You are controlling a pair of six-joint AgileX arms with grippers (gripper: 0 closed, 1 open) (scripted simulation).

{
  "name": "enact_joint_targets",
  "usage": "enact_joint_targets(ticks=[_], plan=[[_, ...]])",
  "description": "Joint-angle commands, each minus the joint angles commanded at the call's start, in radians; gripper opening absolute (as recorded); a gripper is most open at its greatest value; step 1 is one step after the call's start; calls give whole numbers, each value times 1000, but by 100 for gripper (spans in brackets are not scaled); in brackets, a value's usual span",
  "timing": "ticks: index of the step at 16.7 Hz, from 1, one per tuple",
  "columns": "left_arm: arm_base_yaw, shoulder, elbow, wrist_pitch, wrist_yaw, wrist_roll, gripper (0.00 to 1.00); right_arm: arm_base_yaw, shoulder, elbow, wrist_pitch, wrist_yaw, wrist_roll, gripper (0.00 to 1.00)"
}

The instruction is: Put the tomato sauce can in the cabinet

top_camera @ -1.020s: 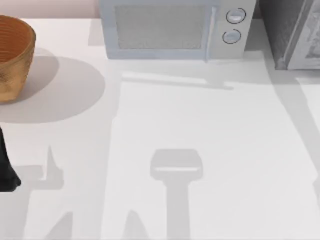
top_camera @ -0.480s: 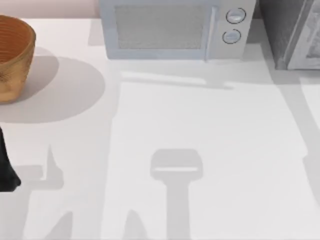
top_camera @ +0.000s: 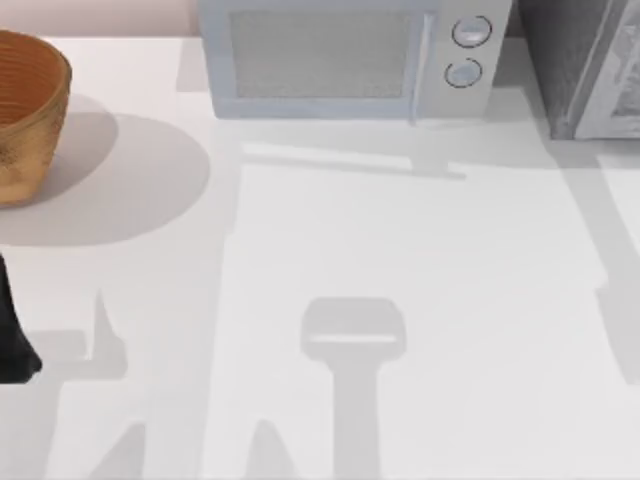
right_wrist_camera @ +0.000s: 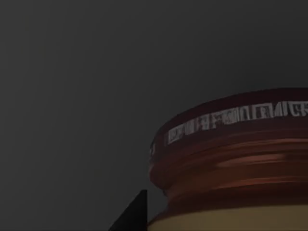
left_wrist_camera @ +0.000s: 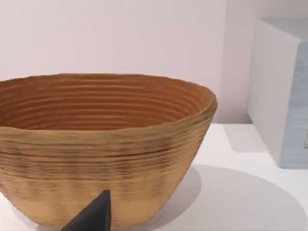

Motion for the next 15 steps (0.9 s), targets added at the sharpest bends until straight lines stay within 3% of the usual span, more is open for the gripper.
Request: enact_joint_targets(ticks=[2, 15], plan=[[0, 0, 0, 0, 0, 0, 100, 0, 0, 0, 0, 0, 0, 0], [0, 0, 0, 0, 0, 0, 100, 0, 0, 0, 0, 0, 0, 98]])
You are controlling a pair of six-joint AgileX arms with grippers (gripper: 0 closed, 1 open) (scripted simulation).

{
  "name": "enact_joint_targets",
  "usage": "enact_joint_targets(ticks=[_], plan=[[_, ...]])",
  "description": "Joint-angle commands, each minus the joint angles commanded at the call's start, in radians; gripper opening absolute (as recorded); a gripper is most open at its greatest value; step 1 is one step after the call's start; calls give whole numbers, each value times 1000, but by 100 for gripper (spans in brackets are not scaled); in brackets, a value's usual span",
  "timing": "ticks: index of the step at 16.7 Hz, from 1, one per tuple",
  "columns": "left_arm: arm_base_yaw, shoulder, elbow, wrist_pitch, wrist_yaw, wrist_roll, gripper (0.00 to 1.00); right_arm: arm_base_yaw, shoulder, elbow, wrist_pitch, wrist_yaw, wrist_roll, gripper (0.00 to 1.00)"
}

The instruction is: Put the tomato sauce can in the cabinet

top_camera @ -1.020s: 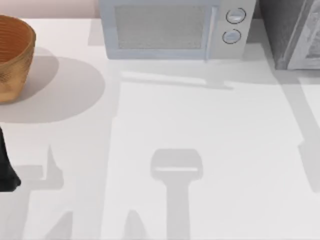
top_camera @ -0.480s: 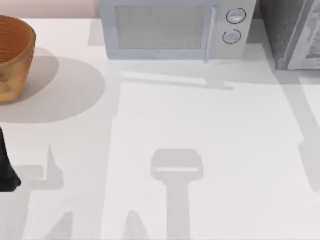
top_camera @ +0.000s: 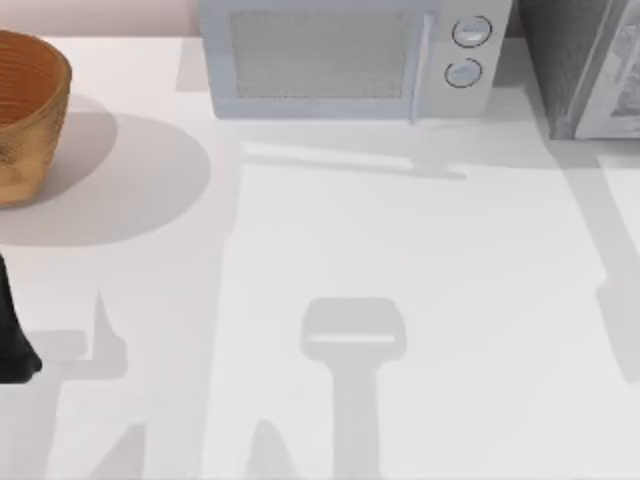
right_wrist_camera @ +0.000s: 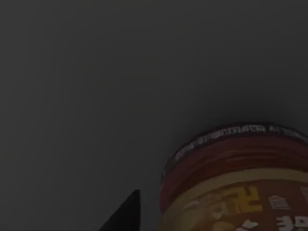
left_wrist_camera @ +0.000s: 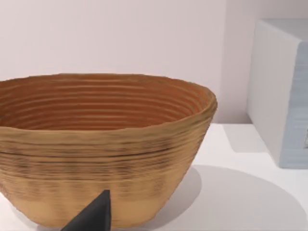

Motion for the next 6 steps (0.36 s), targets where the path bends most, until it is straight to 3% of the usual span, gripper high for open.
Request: enact_joint_targets(ticks=[6], plan=[[0, 0, 0, 0, 0, 0, 100, 0, 0, 0, 0, 0, 0, 100]])
